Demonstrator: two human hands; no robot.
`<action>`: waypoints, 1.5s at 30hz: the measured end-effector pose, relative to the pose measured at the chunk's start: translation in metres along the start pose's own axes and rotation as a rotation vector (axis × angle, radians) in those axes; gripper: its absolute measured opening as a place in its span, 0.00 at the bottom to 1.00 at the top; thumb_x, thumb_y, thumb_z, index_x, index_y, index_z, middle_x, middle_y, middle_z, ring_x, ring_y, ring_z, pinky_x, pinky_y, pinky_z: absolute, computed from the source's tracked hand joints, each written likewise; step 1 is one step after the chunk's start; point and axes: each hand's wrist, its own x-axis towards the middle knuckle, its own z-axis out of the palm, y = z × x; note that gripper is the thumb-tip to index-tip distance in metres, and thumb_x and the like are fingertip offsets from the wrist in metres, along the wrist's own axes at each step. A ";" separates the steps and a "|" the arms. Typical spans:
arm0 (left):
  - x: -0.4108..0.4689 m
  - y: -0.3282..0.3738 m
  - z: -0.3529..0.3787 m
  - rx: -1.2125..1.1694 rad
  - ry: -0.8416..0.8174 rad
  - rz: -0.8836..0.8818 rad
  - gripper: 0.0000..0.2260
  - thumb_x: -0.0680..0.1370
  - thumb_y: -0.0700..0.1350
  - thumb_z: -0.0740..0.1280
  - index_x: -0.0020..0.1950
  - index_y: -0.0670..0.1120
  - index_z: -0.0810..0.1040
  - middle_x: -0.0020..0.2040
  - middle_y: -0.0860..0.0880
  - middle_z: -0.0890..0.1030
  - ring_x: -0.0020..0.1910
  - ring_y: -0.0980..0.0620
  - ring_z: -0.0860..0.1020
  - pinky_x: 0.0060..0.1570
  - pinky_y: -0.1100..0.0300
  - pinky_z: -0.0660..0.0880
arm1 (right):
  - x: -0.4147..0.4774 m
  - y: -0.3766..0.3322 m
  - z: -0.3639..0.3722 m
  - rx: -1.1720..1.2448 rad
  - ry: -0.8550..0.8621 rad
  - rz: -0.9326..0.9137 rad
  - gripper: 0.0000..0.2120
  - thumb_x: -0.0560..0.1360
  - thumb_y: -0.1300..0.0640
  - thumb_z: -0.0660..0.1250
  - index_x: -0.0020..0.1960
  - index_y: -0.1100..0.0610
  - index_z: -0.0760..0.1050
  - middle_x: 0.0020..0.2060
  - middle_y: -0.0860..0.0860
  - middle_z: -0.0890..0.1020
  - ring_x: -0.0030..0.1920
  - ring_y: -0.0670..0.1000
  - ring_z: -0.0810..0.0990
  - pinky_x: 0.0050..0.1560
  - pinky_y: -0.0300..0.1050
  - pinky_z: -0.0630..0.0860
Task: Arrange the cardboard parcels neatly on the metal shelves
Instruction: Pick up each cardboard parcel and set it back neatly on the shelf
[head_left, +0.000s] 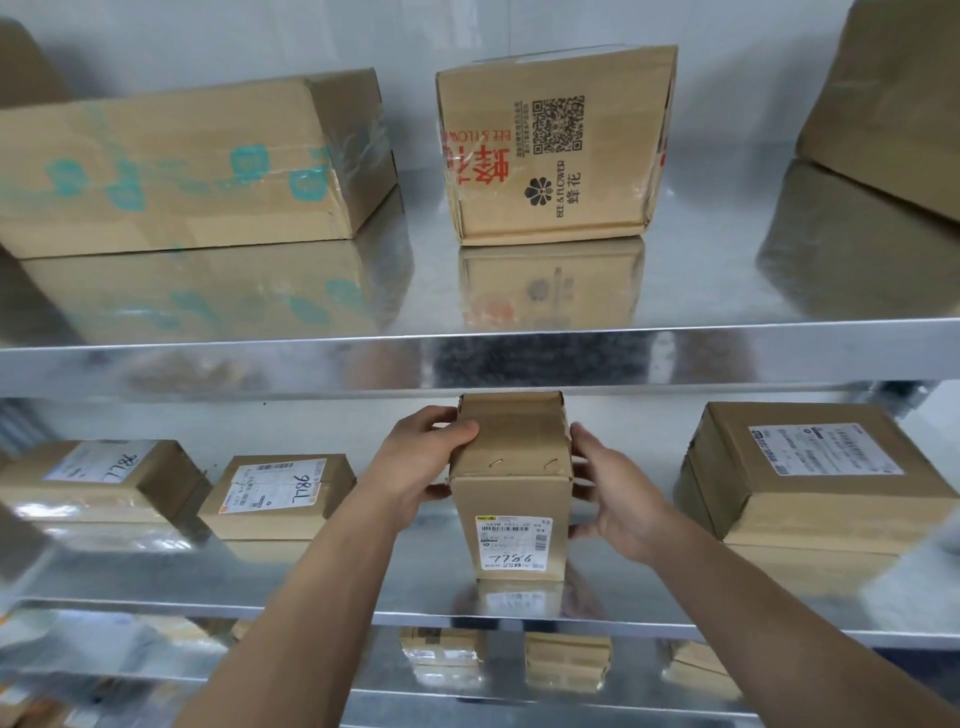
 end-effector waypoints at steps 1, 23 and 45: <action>0.000 0.000 0.002 -0.008 0.006 -0.008 0.10 0.79 0.48 0.71 0.60 0.51 0.81 0.54 0.46 0.85 0.52 0.47 0.82 0.55 0.44 0.80 | -0.001 -0.006 0.000 -0.006 -0.005 -0.016 0.23 0.81 0.36 0.60 0.62 0.51 0.82 0.59 0.55 0.83 0.62 0.57 0.79 0.56 0.67 0.79; 0.002 -0.001 0.007 0.044 -0.006 -0.079 0.09 0.79 0.50 0.71 0.58 0.49 0.81 0.50 0.44 0.86 0.52 0.40 0.84 0.52 0.39 0.82 | -0.007 -0.033 0.003 -0.255 -0.041 -0.054 0.13 0.80 0.47 0.69 0.58 0.55 0.81 0.55 0.55 0.86 0.60 0.57 0.83 0.59 0.69 0.79; 0.022 -0.054 0.002 -0.114 0.135 -0.290 0.22 0.84 0.55 0.61 0.74 0.45 0.72 0.66 0.47 0.77 0.65 0.46 0.74 0.62 0.49 0.70 | -0.009 -0.025 -0.020 0.000 -0.057 -0.040 0.16 0.83 0.47 0.64 0.62 0.56 0.81 0.57 0.59 0.85 0.57 0.62 0.82 0.53 0.67 0.81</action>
